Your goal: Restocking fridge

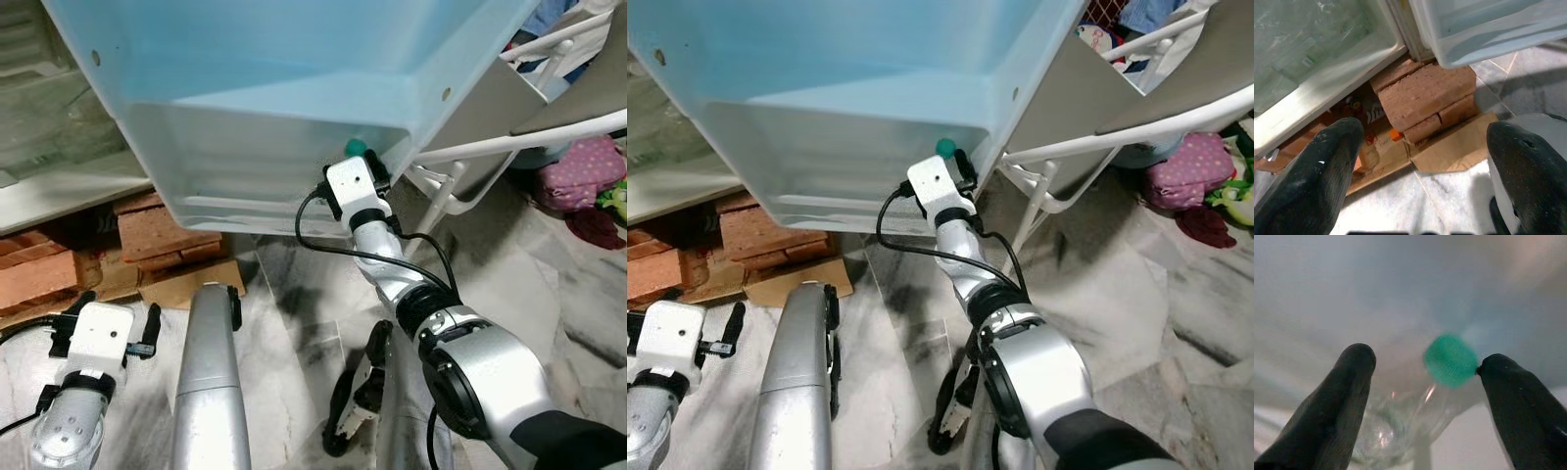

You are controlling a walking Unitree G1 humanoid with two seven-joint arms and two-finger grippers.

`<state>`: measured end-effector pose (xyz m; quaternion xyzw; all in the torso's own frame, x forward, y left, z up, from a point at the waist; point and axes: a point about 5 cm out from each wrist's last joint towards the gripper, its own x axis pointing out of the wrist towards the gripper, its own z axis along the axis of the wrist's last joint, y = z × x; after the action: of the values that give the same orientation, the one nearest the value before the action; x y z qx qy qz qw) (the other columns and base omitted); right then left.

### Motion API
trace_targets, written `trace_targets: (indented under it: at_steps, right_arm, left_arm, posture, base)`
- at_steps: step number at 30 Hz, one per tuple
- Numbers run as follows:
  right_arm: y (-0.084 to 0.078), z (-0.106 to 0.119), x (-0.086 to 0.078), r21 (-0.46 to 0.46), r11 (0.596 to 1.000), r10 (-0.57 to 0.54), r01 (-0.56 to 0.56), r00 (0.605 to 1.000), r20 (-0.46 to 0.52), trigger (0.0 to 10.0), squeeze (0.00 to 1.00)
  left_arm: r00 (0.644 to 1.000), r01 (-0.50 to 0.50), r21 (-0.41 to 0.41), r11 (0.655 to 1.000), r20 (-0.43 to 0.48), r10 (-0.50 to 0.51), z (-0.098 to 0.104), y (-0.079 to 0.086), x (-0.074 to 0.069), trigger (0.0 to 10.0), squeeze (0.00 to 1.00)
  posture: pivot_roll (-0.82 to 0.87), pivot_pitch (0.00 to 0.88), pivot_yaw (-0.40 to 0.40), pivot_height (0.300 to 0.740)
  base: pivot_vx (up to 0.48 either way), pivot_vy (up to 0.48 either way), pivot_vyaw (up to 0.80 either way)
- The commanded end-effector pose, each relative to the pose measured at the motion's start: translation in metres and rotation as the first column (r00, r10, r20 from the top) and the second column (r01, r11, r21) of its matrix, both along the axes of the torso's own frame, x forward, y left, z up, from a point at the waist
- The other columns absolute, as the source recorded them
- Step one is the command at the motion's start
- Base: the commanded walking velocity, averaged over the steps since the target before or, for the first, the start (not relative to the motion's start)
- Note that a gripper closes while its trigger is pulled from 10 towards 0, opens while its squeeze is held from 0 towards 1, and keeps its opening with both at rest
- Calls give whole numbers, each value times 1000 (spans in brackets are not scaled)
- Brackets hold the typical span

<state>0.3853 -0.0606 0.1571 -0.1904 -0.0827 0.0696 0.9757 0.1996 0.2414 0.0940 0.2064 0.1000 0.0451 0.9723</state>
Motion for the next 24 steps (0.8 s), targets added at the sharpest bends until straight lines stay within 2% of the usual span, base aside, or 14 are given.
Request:
trace_targets:
  at_steps: [1,2,10,11,14,15,17,18,19,20,21,23,24]
  right_arm:
    - [-2,11,3,46,999,14,-16,1000,28,10000,1000]
    - [3,16,4,58,996,62,-63,998,30,10000,1000]
    - [6,32,6,57,991,117,-122,989,90,10000,1000]
    - [4,36,6,80,985,141,-150,984,109,10000,1000]
    - [2,30,3,118,977,166,-177,981,102,10000,1000]
    - [-1,19,-4,165,961,209,-220,975,80,10000,1000]
    - [-3,13,-7,185,955,222,-232,972,73,10000,1000]
    - [-5,7,-11,192,951,232,-241,970,67,10000,925]
    - [-10,-3,-19,197,946,251,-258,966,59,10000,0]
    - [-10,-3,-19,197,946,251,-258,966,59,10000,0]
    - [-19,-23,-38,225,928,300,-298,954,26,10000,0]
    - [-25,-33,-51,239,914,334,-328,942,16,10000,0]
    - [-30,-38,-56,265,914,320,-309,948,2,10000,0]
  left_arm:
    - [1000,3,8,1000,-17,-3,-6,1,-1,10000,0]
    - [1000,9,7,1000,-3,-9,-7,1,7,10000,0]
    - [999,16,-2,1000,28,-16,-7,0,24,10000,0]
    - [999,19,-10,1000,37,-18,-8,-1,28,10000,0]
    - [999,20,-29,999,41,-19,-11,-4,31,10000,0]
    - [998,26,-56,998,50,-23,-12,-8,31,10000,0]
    - [998,28,-66,997,52,-25,-14,-10,32,10000,0]
    - [998,33,-77,997,56,-28,-15,-12,32,10000,0]
    - [998,41,-91,995,59,-36,-16,-16,33,10000,0]
    - [998,41,-91,995,59,-36,-16,-16,33,10000,0]
    - [997,55,-108,993,64,-48,-19,-22,34,10000,0]
    - [996,62,-112,992,67,-54,-20,-25,35,10000,0]
    - [996,66,-112,991,69,-58,-20,-26,37,10000,0]
  posture:
    - [313,153,-130,561]
    - [303,130,-128,561]
    - [273,76,-116,561]
    - [255,43,-111,561]
    - [234,19,-109,561]
    - [222,5,-110,561]
    - [212,0,-111,561]
    - [210,0,-110,561]
    - [203,0,-108,561]
    - [203,0,-108,561]
    - [195,0,-100,561]
    - [194,0,-97,561]
    - [182,0,-83,561]
  base:
    - [0,0,0]
    - [0,0,0]
    - [0,0,0]
    - [0,0,0]
    - [0,0,0]
    - [0,0,0]
    - [0,0,0]
    - [0,0,0]
    - [0,0,0]
    - [0,0,0]
    - [0,0,0]
    - [0,0,0]
    - [0,0,0]
